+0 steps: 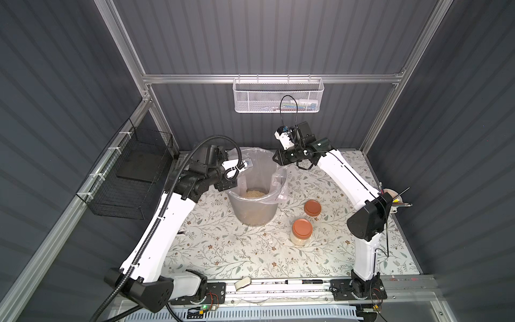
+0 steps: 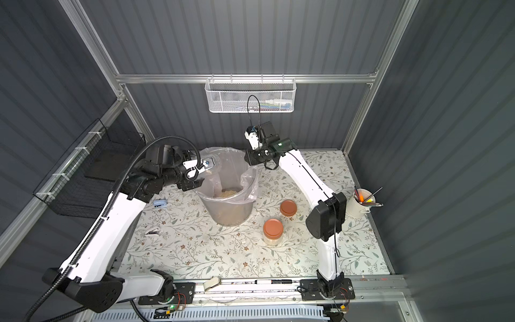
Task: Empty expired oatmeal from jars
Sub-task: Place the trash bin at the center of the board, then place the jar at the center of the board.
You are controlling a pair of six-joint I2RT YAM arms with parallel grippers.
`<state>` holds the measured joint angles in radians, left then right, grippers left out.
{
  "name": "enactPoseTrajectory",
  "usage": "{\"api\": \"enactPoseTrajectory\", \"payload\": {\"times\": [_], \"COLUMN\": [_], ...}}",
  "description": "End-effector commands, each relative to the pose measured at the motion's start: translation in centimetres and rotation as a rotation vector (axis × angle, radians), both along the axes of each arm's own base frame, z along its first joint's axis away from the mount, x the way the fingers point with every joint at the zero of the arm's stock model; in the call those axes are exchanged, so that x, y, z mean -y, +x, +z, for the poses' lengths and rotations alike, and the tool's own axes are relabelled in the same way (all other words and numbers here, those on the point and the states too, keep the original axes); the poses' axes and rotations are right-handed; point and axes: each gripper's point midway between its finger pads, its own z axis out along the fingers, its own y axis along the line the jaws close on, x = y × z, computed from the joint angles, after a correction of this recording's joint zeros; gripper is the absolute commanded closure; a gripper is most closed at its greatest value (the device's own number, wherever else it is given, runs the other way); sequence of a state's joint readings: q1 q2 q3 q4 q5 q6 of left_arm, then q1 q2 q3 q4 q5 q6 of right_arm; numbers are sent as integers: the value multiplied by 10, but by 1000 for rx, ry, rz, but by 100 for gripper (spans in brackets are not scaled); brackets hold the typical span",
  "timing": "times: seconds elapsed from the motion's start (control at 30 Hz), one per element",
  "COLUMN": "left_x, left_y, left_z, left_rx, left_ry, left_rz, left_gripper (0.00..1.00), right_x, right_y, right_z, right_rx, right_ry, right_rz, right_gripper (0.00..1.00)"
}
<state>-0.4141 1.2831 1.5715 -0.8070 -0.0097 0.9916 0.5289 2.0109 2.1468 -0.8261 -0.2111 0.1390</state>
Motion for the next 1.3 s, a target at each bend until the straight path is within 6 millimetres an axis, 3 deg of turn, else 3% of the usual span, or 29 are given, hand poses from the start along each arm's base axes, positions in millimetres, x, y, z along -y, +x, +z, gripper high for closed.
{"api": "enactPoseTrajectory", "payload": {"times": [0.0, 0.23, 0.27, 0.33, 0.6, 0.9, 1.03, 1.27], "left_x": [23, 14, 12, 5, 11, 36, 40, 47], "left_y": [-3, -8, -8, -8, -22, -34, -33, -32], "left_z": [49, 54, 48, 55, 85, 118, 128, 127], "left_rx": [132, 141, 129, 156, 177, 102, 89, 14], "left_ry": [-234, -377, -399, -466, -756, -1072, -1184, -1271], "left_rz": [-79, -82, -76, -62, -190, -447, -537, -630], "left_gripper": [100, 100, 100, 100, 100, 100, 100, 100], "right_x": [3, 9, 11, 14, 20, 16, 10, -18], "right_y": [2, -6, -6, -8, -30, -108, -125, -128], "right_z": [-2, 26, 31, 43, 111, 181, 199, 212], "right_rx": [-21, 32, 44, 66, 189, 257, 227, 214], "right_ry": [-2, 13, 15, 32, 200, 651, 845, 881], "right_rz": [-13, -14, -18, -17, 40, 309, 369, 393], "right_gripper": [29, 2, 1, 1, 1, 1, 1, 1]}}
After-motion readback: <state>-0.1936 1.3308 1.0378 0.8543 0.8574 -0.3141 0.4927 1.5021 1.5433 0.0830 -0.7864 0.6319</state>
